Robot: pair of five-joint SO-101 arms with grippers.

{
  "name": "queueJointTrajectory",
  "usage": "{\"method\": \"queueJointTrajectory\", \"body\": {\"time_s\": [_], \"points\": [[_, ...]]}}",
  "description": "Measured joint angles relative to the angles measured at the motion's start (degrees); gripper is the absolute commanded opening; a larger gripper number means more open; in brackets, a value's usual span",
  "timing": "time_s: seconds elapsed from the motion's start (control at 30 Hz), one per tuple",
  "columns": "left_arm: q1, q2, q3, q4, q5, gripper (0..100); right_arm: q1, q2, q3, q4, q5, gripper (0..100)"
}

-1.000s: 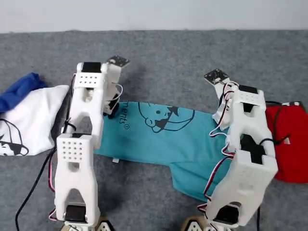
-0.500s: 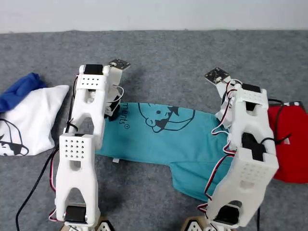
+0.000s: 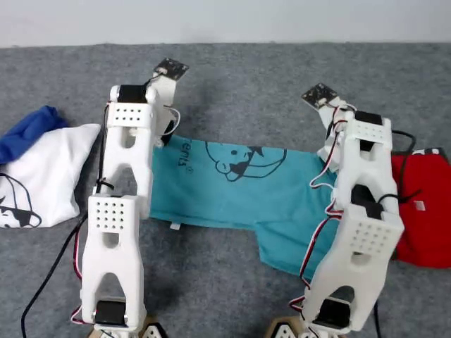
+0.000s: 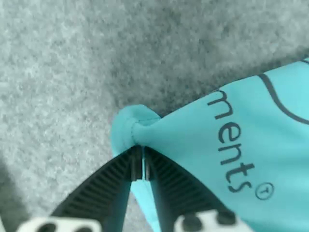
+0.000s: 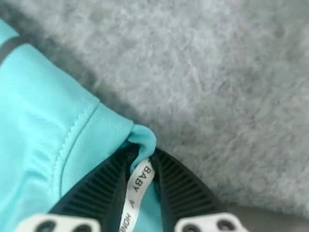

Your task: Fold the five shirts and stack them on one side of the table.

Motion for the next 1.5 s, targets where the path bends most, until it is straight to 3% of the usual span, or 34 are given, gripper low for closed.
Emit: {"method": "queueJointTrajectory", "body": {"time_s": [0.1, 0.27, 0.53, 0.77, 0.87, 1.03, 1.3, 1.5], "points": [[0.09, 0.00, 0.00, -0.18, -0.09, 2, 0.00, 3.16, -4.40, 0.53, -4.57, 5.8], [0.00, 0.00, 0.00, 4.04, -0.09, 2, -0.18, 4.66, -8.00, 5.63, -6.51, 25.9], [-1.41, 0.00, 0.44, 4.92, 0.09, 2, 2.64, 0.26, -8.44, 18.20, -7.38, 26.0], [-4.13, -0.70, 0.35, 4.92, 0.09, 12, 3.69, -11.52, -8.44, 32.62, -2.55, 25.9], [-4.75, -3.87, 0.62, 4.92, 0.09, 13, 3.96, -13.36, -8.44, 37.63, 2.73, 24.3], [-4.92, -10.29, 3.78, 5.01, 0.09, 13, 3.96, -15.91, -2.02, 38.24, 15.65, 13.1], [-5.36, -21.89, 12.13, 5.10, 0.09, 13, 4.66, -33.76, 26.37, 38.24, 34.20, 23.9], [-5.36, -26.55, 20.66, 5.10, 0.09, 13, 5.71, -54.42, 49.23, 33.76, 44.75, 22.0]]}}
